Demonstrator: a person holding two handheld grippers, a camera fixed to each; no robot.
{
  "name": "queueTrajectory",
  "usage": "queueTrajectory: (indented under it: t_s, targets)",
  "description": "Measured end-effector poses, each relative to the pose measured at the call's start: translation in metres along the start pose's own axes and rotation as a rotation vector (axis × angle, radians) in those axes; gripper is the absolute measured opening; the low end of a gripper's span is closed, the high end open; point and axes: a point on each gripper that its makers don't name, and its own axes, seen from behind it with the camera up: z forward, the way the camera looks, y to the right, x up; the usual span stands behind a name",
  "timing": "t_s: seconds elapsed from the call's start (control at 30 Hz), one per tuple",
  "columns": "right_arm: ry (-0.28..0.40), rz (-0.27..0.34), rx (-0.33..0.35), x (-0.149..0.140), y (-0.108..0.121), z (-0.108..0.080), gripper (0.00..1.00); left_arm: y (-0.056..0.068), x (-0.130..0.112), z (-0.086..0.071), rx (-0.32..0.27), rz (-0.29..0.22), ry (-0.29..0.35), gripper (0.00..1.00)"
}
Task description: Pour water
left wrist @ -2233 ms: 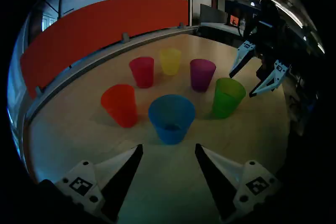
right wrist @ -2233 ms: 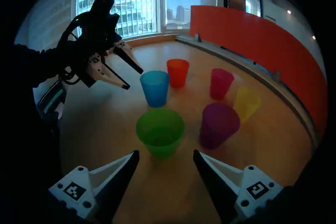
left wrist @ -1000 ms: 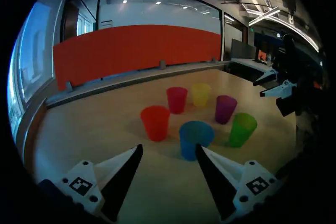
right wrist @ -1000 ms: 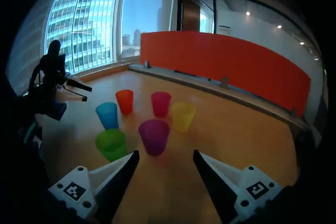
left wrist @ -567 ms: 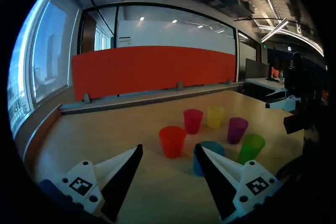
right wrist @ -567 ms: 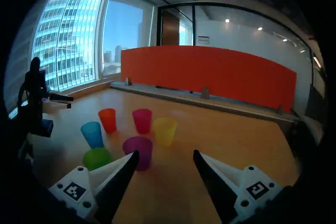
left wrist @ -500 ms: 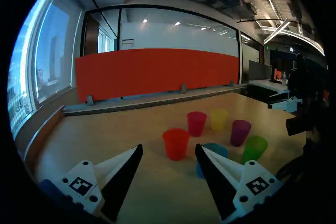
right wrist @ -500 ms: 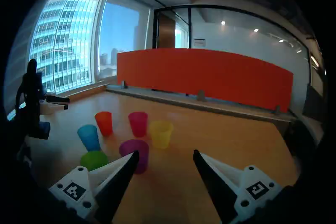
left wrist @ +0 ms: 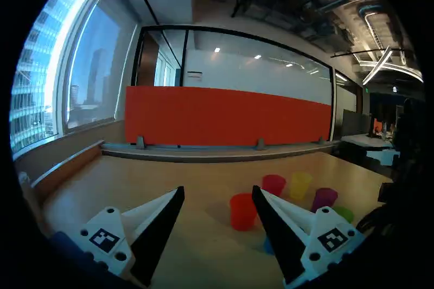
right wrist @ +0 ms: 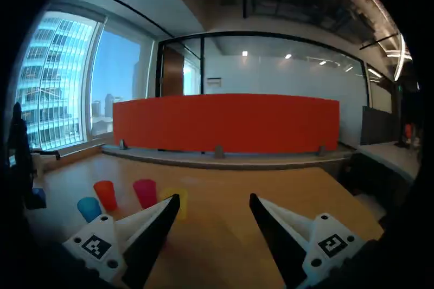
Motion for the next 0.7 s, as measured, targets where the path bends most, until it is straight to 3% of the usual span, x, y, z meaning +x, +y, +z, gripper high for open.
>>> queueTrajectory:
  t_s: [0.17,0.37,0.7]
  targets:
    - [0.060,0.029,-0.077,0.013,0.012,-0.005,0.99,-0.001,0.010,-0.002,0.022,-0.035,0.041,0.92]
    - [0.114,0.047,-0.136,0.025,0.016,-0.011,0.99,-0.007,0.024,-0.006,0.073,-0.017,0.095,0.92]
    - [0.119,0.048,-0.170,0.022,0.019,-0.014,0.99,-0.011,0.029,-0.009,0.104,0.008,0.113,0.92]
